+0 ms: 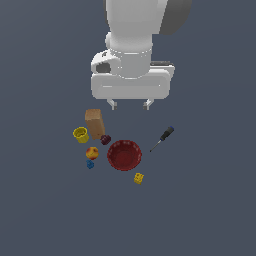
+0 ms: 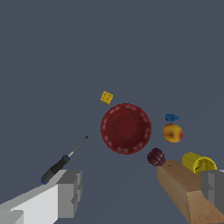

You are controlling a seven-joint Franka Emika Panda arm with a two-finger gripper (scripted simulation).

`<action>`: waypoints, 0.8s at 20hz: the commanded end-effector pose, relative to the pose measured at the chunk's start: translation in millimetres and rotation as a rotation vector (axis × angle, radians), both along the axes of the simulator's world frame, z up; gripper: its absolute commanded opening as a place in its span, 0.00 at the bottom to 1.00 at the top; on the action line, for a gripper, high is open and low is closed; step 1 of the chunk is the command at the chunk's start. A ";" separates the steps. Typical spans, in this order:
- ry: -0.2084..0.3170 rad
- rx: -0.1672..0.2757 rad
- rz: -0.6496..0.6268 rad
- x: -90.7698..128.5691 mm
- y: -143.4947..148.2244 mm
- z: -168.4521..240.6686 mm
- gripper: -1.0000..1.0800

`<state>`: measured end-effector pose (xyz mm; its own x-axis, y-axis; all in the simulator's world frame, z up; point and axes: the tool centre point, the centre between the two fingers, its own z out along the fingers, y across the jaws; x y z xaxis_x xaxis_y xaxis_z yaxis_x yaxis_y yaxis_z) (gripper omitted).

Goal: Pick up a designated object from a clutter of objects.

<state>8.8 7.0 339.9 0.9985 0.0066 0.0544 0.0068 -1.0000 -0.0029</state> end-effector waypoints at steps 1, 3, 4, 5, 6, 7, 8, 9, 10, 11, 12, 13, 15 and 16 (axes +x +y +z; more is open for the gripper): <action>0.000 0.000 0.000 0.0 0.0 0.0 0.96; -0.002 0.001 -0.007 0.3 -2.3 0.8 0.96; -0.005 0.003 -0.015 0.6 -5.2 1.8 0.96; -0.008 0.006 -0.027 1.0 -9.1 3.2 0.96; -0.012 0.009 -0.041 1.4 -14.1 5.0 0.96; -0.017 0.012 -0.057 1.8 -19.5 6.9 0.96; -0.021 0.015 -0.070 2.1 -23.8 8.4 0.96; -0.024 0.017 -0.079 2.3 -27.0 9.6 0.96; -0.026 0.018 -0.085 2.4 -28.9 10.3 0.96; -0.026 0.019 -0.087 2.5 -29.6 10.6 0.96; -0.026 0.018 -0.085 2.4 -29.1 10.4 0.96; -0.025 0.018 -0.082 2.4 -28.1 10.0 0.96; -0.024 0.018 -0.081 2.8 -28.8 8.5 0.96; -0.024 0.018 -0.080 3.4 -30.0 7.0 0.96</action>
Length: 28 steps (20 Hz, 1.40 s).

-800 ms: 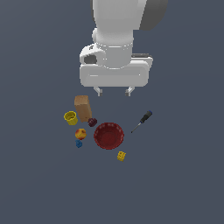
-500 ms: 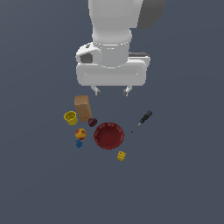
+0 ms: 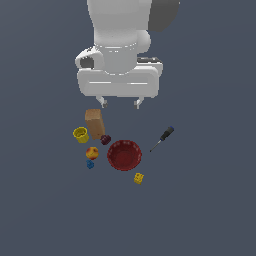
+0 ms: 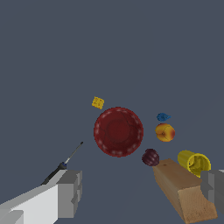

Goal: Pick up a designated object from a clutter of objects.

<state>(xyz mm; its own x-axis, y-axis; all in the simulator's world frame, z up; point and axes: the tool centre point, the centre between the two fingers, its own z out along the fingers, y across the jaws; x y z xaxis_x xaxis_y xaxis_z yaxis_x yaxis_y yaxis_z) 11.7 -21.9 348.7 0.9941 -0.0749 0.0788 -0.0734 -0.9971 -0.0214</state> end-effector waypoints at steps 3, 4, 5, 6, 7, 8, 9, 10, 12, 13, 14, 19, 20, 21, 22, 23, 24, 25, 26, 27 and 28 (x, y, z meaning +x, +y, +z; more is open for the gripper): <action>0.003 0.000 0.009 3.0 -5.9 -10.1 0.96; 0.004 0.000 0.013 4.1 -8.2 -14.1 0.96; 0.006 0.000 0.018 5.3 -10.7 -18.7 0.96; 0.007 0.000 0.023 6.7 -13.7 -23.8 0.96; 0.009 -0.001 0.028 8.1 -17.1 -29.6 0.96; 0.010 -0.001 0.034 9.5 -20.8 -36.0 0.96; 0.012 -0.001 0.041 11.0 -24.9 -43.0 0.96; 0.014 -0.002 0.048 12.5 -29.4 -50.6 0.96; 0.019 -0.003 0.064 15.1 -39.5 -67.9 0.96; 0.021 -0.003 0.073 16.3 -45.1 -77.5 0.96; 0.024 -0.004 0.083 17.3 -51.2 -87.8 0.96; 0.041 -0.009 0.138 17.4 -86.7 -148.1 0.96; 0.044 -0.011 0.149 16.3 -93.8 -160.1 0.96; 0.047 -0.012 0.159 14.9 -100.4 -171.6 0.96; 0.051 -0.013 0.169 13.3 -106.7 -182.4 0.96; 0.054 -0.014 0.178 11.5 -112.6 -192.5 0.96; 0.057 -0.016 0.187 9.6 -118.1 -201.9 0.96; 0.059 -0.017 0.195 7.6 -123.1 -210.7 0.96; 0.062 -0.018 0.203 5.6 -127.8 -218.8 0.96; 0.064 -0.019 0.210 3.6 -132.0 -226.2 0.96; 0.067 -0.020 0.216 1.6 -135.9 -233.0 0.96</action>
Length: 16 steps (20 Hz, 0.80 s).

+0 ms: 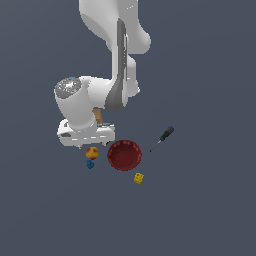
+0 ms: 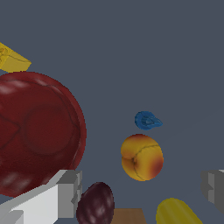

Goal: Pick up a designated object from a clutter of objects.

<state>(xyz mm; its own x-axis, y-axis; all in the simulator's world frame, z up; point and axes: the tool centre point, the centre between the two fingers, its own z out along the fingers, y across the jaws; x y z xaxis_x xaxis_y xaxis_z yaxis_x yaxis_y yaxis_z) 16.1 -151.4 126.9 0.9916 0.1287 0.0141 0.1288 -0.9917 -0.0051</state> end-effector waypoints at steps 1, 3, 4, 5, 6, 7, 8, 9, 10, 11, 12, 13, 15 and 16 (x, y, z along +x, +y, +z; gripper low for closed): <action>0.004 -0.003 0.018 -4.6 -9.9 -17.4 0.96; 0.008 -0.005 0.028 -7.9 -15.7 -27.7 0.96; 0.009 -0.005 0.032 -9.4 -18.0 -31.8 0.96; 0.010 -0.006 0.035 -10.6 -20.0 -35.3 0.96; 0.011 -0.006 0.038 -11.7 -21.6 -38.2 0.96; 0.012 -0.007 0.040 -12.5 -22.8 -40.5 0.96; 0.013 -0.007 0.042 -13.1 -23.8 -42.0 0.96; 0.013 -0.007 0.043 -13.5 -24.3 -43.0 0.96; 0.013 -0.007 0.043 -13.7 -24.7 -43.3 0.96; 0.014 -0.007 0.040 -13.5 -23.7 -42.0 0.96; 0.014 -0.007 0.040 -13.5 -23.7 -42.3 0.96; 0.014 -0.007 0.040 -13.5 -23.7 -43.4 0.96; 0.014 -0.007 0.040 -13.7 -23.9 -47.5 0.96; 0.014 -0.007 0.040 -13.8 -24.0 -50.6 0.96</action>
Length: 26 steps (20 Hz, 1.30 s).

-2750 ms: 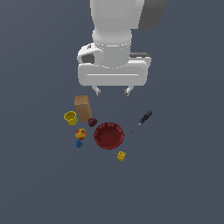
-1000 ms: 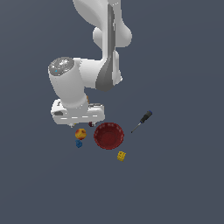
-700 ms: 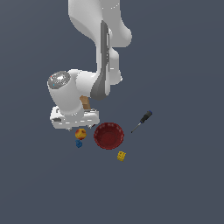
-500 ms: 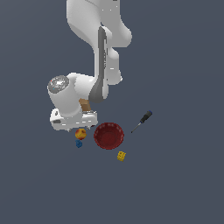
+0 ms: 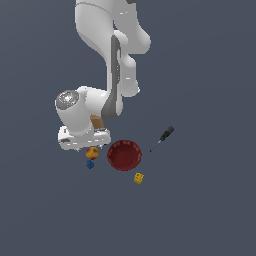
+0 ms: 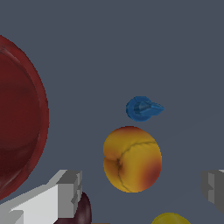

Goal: Pick up a designated object from a clutter of objects.

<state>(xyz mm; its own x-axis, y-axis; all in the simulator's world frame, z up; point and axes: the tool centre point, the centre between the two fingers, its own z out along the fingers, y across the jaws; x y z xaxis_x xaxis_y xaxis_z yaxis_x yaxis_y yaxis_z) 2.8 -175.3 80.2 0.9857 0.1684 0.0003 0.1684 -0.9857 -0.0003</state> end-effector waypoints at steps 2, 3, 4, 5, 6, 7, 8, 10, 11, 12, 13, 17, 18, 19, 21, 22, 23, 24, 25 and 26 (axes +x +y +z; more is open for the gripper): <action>0.001 0.000 0.001 -0.7 0.1 -11.9 0.96; 0.001 0.000 0.001 -1.0 -0.1 -16.9 0.96; 0.001 0.000 0.001 -1.1 0.1 -22.4 0.96; 0.001 0.000 0.001 -1.4 -0.1 -27.8 0.96; 0.001 0.000 0.001 -1.5 -0.3 -32.6 0.96; 0.000 0.000 0.002 -1.4 -0.1 -36.5 0.96; 0.000 0.000 0.002 -1.4 -0.3 -39.9 0.96; 0.000 0.000 0.003 -1.0 -0.3 -44.4 0.96; 0.000 0.000 0.003 -0.8 -0.4 -45.8 0.96; 0.000 0.000 0.003 -0.7 -0.5 -46.5 0.96; 0.000 0.000 0.003 -0.6 -0.6 -46.8 0.96; 0.000 0.000 0.003 -0.6 -0.6 -46.8 0.00; 0.000 0.000 0.003 -0.6 -0.6 -46.8 0.00; 0.000 0.000 0.003 -0.6 -0.6 -46.8 0.00; 0.000 0.000 0.003 -0.6 -0.6 -46.8 0.00; 0.000 0.000 0.003 -0.6 -0.6 -46.8 0.00; 0.000 0.000 0.003 -0.6 -0.6 -46.8 0.00; 0.000 0.000 0.002 -0.8 -1.1 -46.1 0.00; 0.000 0.000 0.002 -0.9 -1.1 -45.9 0.00; 0.000 0.000 0.002 -1.0 -1.0 -45.1 0.00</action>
